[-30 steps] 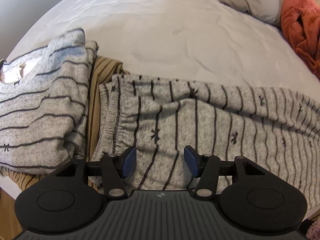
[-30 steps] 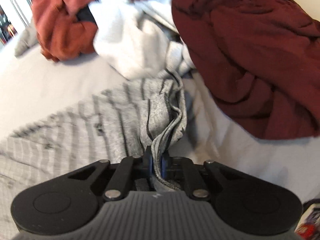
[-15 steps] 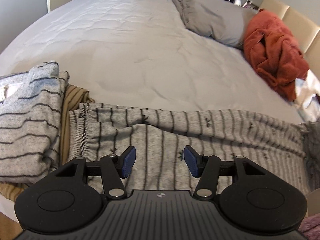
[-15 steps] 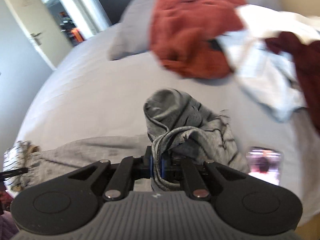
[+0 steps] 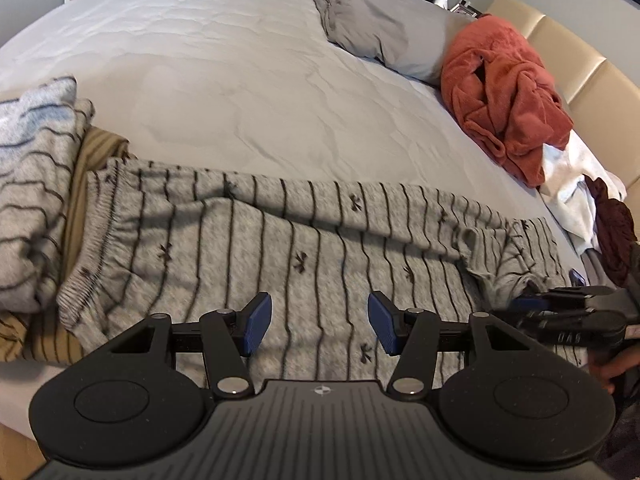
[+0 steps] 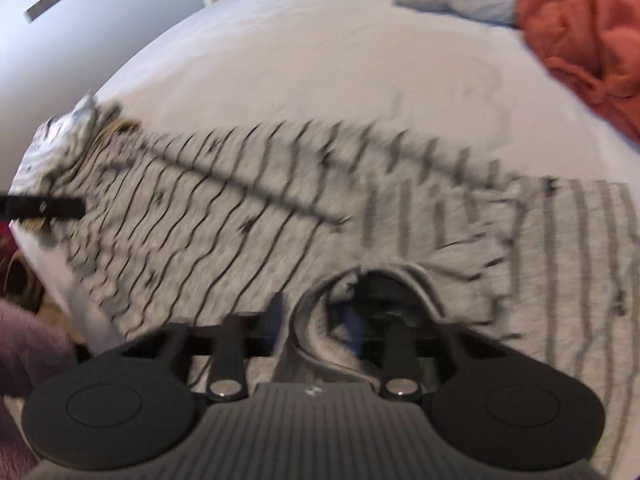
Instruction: Fold clothes
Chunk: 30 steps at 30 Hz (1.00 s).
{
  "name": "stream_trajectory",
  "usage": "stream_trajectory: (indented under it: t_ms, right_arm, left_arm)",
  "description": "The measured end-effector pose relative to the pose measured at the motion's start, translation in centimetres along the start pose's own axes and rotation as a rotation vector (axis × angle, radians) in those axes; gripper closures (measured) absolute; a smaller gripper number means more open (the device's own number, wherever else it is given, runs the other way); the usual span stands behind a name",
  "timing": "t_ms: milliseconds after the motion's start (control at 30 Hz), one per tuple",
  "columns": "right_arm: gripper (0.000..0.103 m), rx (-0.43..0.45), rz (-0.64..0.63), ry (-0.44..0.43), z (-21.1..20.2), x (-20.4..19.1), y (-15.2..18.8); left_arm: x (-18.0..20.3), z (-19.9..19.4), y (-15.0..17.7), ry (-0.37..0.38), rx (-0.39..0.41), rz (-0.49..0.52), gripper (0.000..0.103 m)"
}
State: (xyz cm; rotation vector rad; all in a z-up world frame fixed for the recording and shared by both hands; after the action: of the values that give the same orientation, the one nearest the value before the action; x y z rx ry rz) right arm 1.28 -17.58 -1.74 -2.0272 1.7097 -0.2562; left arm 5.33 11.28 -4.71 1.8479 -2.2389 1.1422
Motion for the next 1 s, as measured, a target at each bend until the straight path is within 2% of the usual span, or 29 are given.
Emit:
stream_trajectory:
  t_ms: [200, 333, 433, 467, 533, 600, 633, 733, 867, 1000]
  right_arm:
    - [0.041, 0.057, 0.013, 0.042, -5.1, 2.6, 1.0]
    - [0.041, 0.098, 0.024, 0.073, -8.6, 4.4, 1.6]
    - [0.041, 0.083, 0.025, 0.191, -8.3, 7.2, 2.2]
    - [0.041, 0.072, 0.036, 0.197, -7.6, 7.9, 2.4]
    - [0.045, 0.032, 0.026, 0.185, -5.7, 8.6, 2.4]
    - [0.077, -0.012, -0.062, 0.192, -3.6, 8.0, 2.2]
    - [0.082, -0.024, -0.102, 0.195, -2.7, 7.6, 2.0]
    - [0.082, 0.017, -0.165, 0.154, -1.4, 6.2, 0.2]
    - [0.079, 0.128, -0.231, 0.113, -0.7, 3.6, -3.7]
    - [0.075, 0.174, -0.232, 0.060, -0.9, 1.7, -6.4]
  left_arm:
    - [1.6, 0.5, 0.5, 0.035, -0.019, 0.044, 0.051]
    - [4.0, 1.4, 0.6, 0.087, -0.038, 0.076, 0.051]
    - [5.9, 2.2, 0.7, 0.112, -0.056, 0.109, 0.051]
    - [6.3, 2.5, 0.6, 0.118, -0.061, 0.115, 0.051]
    - [6.6, 2.8, 0.7, 0.122, -0.068, 0.119, 0.051]
    - [6.5, 2.8, 0.7, 0.114, -0.070, 0.113, 0.051]
    - [6.4, 2.8, 0.7, 0.109, -0.069, 0.107, 0.051]
    - [5.7, 2.9, 0.8, 0.091, -0.065, 0.084, 0.051]
    - [4.7, 3.1, 0.8, 0.067, -0.069, 0.056, 0.051]
    - [4.1, 2.7, 0.8, 0.061, -0.063, 0.037, 0.051]
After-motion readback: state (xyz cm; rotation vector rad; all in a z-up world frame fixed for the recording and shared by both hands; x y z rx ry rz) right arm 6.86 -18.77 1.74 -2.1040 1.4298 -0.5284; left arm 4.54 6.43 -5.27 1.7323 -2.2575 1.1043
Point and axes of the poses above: each gripper's, at about its wrist camera, not at the fingertips, and z roughly the way its jaws point, x to its right, y to its underside, the point moved 3 cm from there along z, roughly the way its jaws point, and after that the axes turned 9 degrees about y, right-handed, at the moved point
